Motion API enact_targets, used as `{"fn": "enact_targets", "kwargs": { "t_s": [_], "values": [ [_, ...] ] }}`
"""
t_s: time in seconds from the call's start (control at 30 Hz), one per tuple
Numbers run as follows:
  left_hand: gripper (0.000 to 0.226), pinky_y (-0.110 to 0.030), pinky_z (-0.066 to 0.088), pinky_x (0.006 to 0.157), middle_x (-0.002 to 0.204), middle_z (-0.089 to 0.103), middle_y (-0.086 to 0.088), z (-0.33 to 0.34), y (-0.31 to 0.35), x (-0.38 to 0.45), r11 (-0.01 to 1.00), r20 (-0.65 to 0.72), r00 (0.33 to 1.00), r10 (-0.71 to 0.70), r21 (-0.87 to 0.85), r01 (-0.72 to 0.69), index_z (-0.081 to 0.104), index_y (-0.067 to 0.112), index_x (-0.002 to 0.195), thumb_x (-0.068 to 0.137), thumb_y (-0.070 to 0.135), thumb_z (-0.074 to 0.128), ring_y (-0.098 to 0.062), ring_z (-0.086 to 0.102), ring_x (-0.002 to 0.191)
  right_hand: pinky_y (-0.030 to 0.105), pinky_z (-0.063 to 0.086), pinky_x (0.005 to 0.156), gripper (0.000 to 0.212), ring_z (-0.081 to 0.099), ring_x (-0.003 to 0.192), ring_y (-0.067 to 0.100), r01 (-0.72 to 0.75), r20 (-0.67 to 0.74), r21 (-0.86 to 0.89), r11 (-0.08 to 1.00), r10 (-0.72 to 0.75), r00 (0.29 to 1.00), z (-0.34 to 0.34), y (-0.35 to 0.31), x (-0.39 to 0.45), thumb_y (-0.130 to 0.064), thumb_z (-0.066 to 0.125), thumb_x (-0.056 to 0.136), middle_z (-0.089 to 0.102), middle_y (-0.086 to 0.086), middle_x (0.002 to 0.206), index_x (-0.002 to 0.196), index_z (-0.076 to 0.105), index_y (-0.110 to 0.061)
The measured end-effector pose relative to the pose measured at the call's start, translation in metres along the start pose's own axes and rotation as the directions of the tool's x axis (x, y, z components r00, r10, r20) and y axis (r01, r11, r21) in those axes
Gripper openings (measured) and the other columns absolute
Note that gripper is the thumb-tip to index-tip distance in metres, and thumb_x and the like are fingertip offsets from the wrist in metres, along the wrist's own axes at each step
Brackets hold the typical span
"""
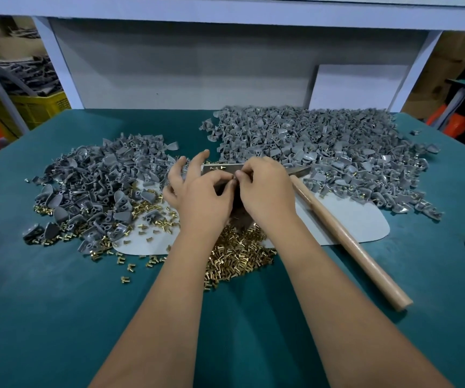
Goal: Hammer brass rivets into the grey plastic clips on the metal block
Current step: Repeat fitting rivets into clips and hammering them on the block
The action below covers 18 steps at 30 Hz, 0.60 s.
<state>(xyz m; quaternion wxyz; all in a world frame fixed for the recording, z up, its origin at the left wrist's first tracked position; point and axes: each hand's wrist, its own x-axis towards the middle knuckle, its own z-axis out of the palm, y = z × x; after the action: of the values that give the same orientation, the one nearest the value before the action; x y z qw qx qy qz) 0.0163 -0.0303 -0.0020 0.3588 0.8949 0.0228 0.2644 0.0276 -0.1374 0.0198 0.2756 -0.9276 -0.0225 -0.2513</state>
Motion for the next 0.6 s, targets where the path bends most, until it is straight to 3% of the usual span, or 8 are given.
{"fn": "enact_targets", "kwargs": {
  "t_s": [0.1, 0.2, 0.37, 0.6],
  "values": [
    [0.008, -0.038, 0.007, 0.100, 0.149, 0.044, 0.013, 0.001, 0.002, -0.002, 0.998, -0.045, 0.999, 0.000, 0.061, 0.002, 0.074, 0.040, 0.085, 0.087, 0.042, 0.067, -0.024, 0.016, 0.143, 0.030, 0.033, 0.076, 0.018, 0.051, 0.101, 0.026, 0.044, -0.014, -0.135, 0.990, -0.046, 0.999, 0.004, -0.004, -0.002, -0.024, 0.051, 0.096, 0.062, 0.008, 0.104, 0.099, 0.061, -0.009],
    [0.009, -0.044, 0.007, 0.104, 0.148, 0.044, 0.014, 0.001, 0.002, -0.002, 0.995, -0.034, 0.999, -0.032, 0.090, 0.035, 0.074, 0.042, 0.088, 0.088, 0.045, 0.065, -0.023, 0.012, 0.144, 0.030, 0.034, 0.081, 0.019, 0.049, 0.105, 0.026, 0.034, -0.041, -0.149, 0.988, -0.041, 0.998, 0.009, -0.006, -0.005, -0.021, 0.048, 0.097, 0.061, 0.009, 0.110, 0.105, 0.059, -0.009],
    [0.009, -0.052, 0.010, 0.109, 0.148, 0.041, 0.016, 0.000, 0.003, -0.002, 0.995, 0.001, 0.997, -0.075, 0.072, 0.075, 0.072, 0.044, 0.089, 0.089, 0.048, 0.064, -0.021, 0.009, 0.144, 0.030, 0.032, 0.078, 0.016, 0.048, 0.102, 0.025, 0.002, -0.088, -0.099, 0.995, -0.011, 0.996, 0.010, -0.008, -0.007, -0.018, 0.048, 0.096, 0.062, 0.009, 0.106, 0.099, 0.059, -0.008],
    [0.008, -0.049, 0.010, 0.106, 0.148, 0.042, 0.016, -0.002, 0.005, -0.002, 0.994, -0.002, 0.996, -0.092, 0.060, 0.092, 0.072, 0.045, 0.088, 0.089, 0.047, 0.065, -0.018, 0.010, 0.143, 0.026, 0.024, 0.070, 0.010, 0.048, 0.095, 0.024, 0.005, -0.130, -0.021, 1.000, -0.008, 0.991, 0.010, -0.007, -0.012, -0.012, 0.051, 0.093, 0.062, 0.008, 0.096, 0.088, 0.058, -0.009]
  ]
}}
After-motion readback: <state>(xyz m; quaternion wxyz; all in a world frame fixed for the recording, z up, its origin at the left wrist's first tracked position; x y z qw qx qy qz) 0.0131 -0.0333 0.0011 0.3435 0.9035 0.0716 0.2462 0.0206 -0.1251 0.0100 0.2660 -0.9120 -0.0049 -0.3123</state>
